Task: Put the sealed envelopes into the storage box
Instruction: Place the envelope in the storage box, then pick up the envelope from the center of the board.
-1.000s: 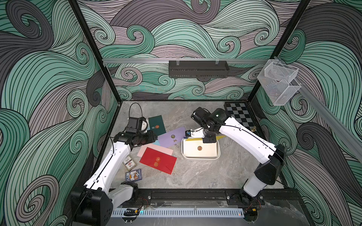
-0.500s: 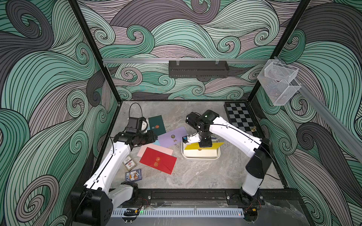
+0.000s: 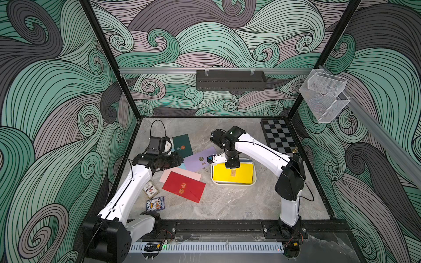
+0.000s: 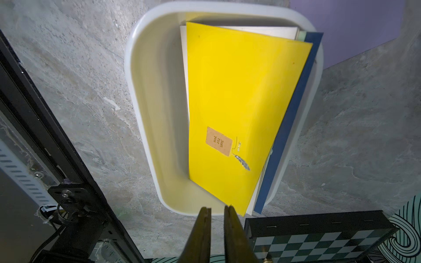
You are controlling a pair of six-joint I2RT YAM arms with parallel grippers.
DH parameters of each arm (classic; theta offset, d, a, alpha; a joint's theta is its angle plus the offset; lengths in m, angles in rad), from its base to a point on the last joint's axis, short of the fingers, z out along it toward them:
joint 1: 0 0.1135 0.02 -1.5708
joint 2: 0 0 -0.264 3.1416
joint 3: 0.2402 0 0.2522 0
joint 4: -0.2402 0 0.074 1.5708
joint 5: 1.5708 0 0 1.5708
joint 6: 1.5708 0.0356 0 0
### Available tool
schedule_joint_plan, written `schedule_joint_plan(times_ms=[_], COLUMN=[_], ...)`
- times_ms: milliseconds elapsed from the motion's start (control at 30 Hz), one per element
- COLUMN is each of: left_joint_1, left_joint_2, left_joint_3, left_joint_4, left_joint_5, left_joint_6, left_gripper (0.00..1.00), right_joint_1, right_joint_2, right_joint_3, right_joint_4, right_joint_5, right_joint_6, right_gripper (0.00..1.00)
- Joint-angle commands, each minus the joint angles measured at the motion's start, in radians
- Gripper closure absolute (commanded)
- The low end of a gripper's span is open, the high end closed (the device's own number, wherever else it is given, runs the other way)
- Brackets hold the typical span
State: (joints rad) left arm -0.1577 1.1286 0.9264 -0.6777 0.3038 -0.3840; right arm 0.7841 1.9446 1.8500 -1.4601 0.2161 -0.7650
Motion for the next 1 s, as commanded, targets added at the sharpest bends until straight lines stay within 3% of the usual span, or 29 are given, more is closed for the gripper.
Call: schedule_joint_plan(times_ms=[0, 200, 267, 367, 433, 600, 967], left_joint_1=[0.004, 0.004, 0.004, 0.004, 0.003, -0.003, -0.009], left_joint_2=[0.003, 0.015, 0.027, 0.059, 0.108, 0.269, 0.59], left_joint_3=[0.0, -0.003, 0.0, -0.007, -0.003, 0.02, 0.12], left_joint_4=[-0.015, -0.01, 0.0, 0.051, 0.078, 0.13, 0.199], left_joint_5=[0.014, 0.026, 0.033, 0.082, 0.113, 0.09, -0.001], left_joint_6=[0.014, 0.012, 0.007, -0.013, -0.062, -0.141, -0.184], left_gripper=[0.56, 0.56, 0.56, 0.55, 0.55, 0.59, 0.65], right_joint_1=[-0.003, -0.039, -0.078, -0.166, -0.254, -0.366, -0.377], right_joint_2=[0.02, -0.015, -0.059, -0.118, -0.111, -0.009, 0.267], right_joint_3=[0.026, 0.06, 0.037, -0.035, -0.054, -0.041, 0.082], right_joint_4=[0.003, 0.108, 0.218, 0.427, 0.472, 0.545, 0.668], right_joint_5=[-0.007, -0.07, -0.111, -0.154, -0.333, -0.586, -0.671], right_joint_6=[0.016, 0.12, 0.221, 0.483, 0.61, 0.809, 0.977], right_gripper=[0.83, 0.82, 0.75, 0.63, 0.62, 0.59, 0.55])
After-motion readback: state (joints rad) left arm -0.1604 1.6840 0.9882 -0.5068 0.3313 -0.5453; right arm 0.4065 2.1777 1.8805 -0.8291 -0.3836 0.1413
